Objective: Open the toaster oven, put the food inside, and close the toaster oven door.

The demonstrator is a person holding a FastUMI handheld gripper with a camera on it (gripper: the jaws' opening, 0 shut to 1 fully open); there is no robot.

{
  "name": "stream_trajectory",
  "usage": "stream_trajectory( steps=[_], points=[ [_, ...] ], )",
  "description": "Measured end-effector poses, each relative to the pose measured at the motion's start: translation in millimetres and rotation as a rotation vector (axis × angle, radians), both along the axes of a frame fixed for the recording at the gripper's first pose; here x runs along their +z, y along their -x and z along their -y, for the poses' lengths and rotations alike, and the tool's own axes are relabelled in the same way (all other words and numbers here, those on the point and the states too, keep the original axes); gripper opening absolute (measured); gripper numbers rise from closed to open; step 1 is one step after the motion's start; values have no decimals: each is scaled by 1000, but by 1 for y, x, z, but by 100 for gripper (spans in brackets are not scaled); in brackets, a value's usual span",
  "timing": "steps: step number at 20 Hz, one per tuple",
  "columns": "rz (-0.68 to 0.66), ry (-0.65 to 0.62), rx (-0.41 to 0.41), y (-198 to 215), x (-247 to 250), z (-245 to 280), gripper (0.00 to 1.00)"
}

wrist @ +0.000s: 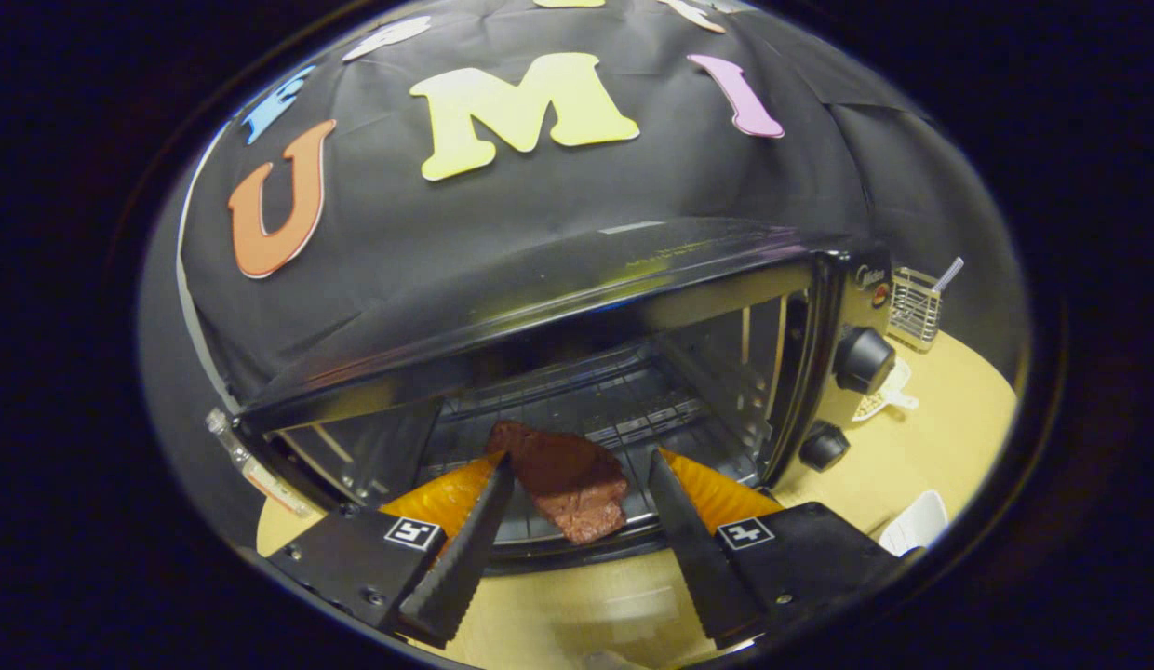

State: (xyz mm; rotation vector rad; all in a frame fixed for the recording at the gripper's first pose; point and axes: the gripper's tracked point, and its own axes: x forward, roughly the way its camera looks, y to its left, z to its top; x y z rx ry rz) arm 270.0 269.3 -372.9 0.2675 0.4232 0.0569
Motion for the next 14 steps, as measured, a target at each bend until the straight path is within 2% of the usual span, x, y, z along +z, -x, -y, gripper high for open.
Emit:
stream_trajectory(
  steps=[7, 14],
  points=[
    [-43, 139, 172, 70, 22, 6, 94],
    [-62, 227, 211, 116, 34, 47, 94]
  ],
)
